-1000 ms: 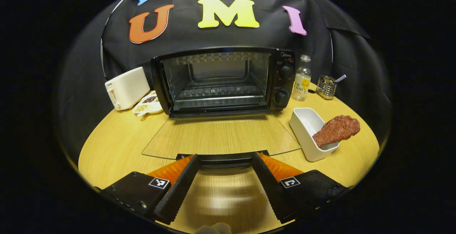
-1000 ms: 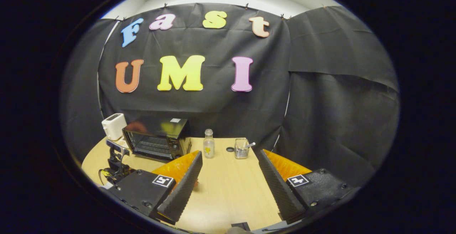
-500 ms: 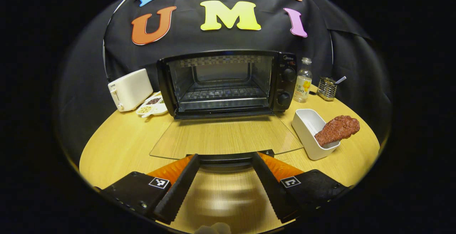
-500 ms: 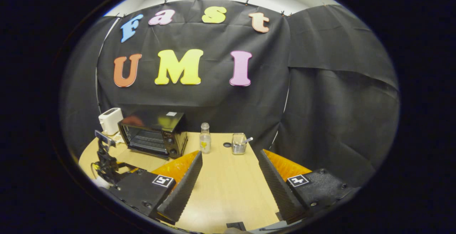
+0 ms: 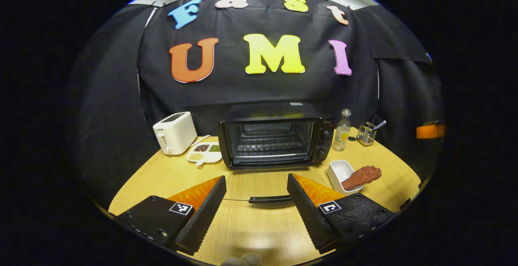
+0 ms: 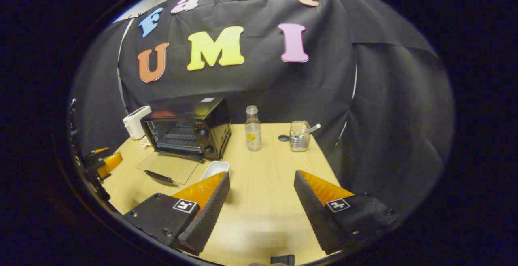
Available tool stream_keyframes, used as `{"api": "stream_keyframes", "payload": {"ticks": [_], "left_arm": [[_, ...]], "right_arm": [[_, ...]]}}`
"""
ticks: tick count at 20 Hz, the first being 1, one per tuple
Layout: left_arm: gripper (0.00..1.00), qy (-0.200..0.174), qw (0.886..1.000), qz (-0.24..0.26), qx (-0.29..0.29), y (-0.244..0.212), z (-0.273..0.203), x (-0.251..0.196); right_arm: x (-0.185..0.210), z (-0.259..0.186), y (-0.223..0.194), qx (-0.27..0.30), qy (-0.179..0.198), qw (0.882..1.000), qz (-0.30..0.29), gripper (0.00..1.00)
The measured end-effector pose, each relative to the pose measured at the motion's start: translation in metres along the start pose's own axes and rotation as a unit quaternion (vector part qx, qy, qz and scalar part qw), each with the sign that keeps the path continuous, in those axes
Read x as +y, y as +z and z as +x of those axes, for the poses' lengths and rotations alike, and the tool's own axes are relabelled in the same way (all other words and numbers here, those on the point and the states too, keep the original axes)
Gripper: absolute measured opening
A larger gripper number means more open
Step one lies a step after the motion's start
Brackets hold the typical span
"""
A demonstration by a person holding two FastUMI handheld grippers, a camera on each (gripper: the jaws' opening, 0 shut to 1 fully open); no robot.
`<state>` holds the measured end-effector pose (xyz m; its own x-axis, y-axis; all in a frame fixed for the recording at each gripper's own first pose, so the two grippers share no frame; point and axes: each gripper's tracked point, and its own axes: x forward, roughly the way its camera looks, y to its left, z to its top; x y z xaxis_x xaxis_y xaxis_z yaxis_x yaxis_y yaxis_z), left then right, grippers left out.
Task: Open the electric oven with the left hand, put the food in, and close the electric oven.
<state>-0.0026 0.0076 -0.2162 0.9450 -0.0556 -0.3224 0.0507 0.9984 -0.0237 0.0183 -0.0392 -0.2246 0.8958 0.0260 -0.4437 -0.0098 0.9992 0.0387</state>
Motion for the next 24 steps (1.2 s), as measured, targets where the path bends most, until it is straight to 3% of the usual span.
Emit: {"api": "stream_keyframes", "payload": {"ticks": [5, 7, 9, 11, 13, 14, 15, 18, 19, 21, 24], "left_arm": [[0.96, 0.005, 0.999, 0.013, -0.029, 0.053, -0.042, -0.002], [0.96, 0.011, 0.999, 0.019, -0.039, 0.070, -0.054, -0.003], [0.96, 0.029, 0.998, 0.030, -0.043, 0.082, -0.062, 0.002], [0.96, 0.048, 0.997, 0.032, -0.043, 0.089, -0.071, 0.004], [0.97, 0.065, 0.996, 0.041, -0.043, 0.094, -0.075, 0.004], [0.93, 0.074, 0.995, 0.046, -0.044, 0.095, -0.077, 0.004], [0.96, 0.079, 0.995, 0.048, -0.045, 0.096, -0.078, 0.003], [0.97, 0.088, 0.994, 0.042, -0.041, 0.095, -0.082, -0.003], [0.97, 0.093, 0.994, 0.042, -0.043, 0.097, -0.083, -0.003], [0.96, 0.098, 0.994, 0.035, -0.038, 0.094, -0.085, -0.002], [0.97, 0.107, 0.993, 0.026, -0.040, 0.095, -0.090, 0.003]], "right_arm": [[0.035, 0.069, -0.054, 0.090, 0.088, 0.991, 0.041, 1.00], [0.051, 0.092, -0.066, 0.123, 0.117, 0.983, 0.077, 0.90], [0.062, 0.111, -0.078, 0.153, 0.143, 0.973, 0.095, 0.91], [0.073, 0.124, -0.085, 0.177, 0.167, 0.963, 0.114, 0.79], [0.084, 0.131, -0.088, 0.195, 0.193, 0.952, 0.136, 0.77], [0.086, 0.134, -0.090, 0.202, 0.197, 0.948, 0.145, 0.62], [0.089, 0.136, -0.093, 0.211, 0.202, 0.945, 0.148, 0.61], [0.092, 0.138, -0.092, 0.225, 0.210, 0.937, 0.164, 0.21], [0.093, 0.135, -0.092, 0.228, 0.214, 0.935, 0.169, 0.27], [0.095, 0.133, -0.087, 0.236, 0.217, 0.930, 0.181, 0.22], [0.096, 0.131, -0.079, 0.231, 0.220, 0.932, 0.173, 0.16]]}}
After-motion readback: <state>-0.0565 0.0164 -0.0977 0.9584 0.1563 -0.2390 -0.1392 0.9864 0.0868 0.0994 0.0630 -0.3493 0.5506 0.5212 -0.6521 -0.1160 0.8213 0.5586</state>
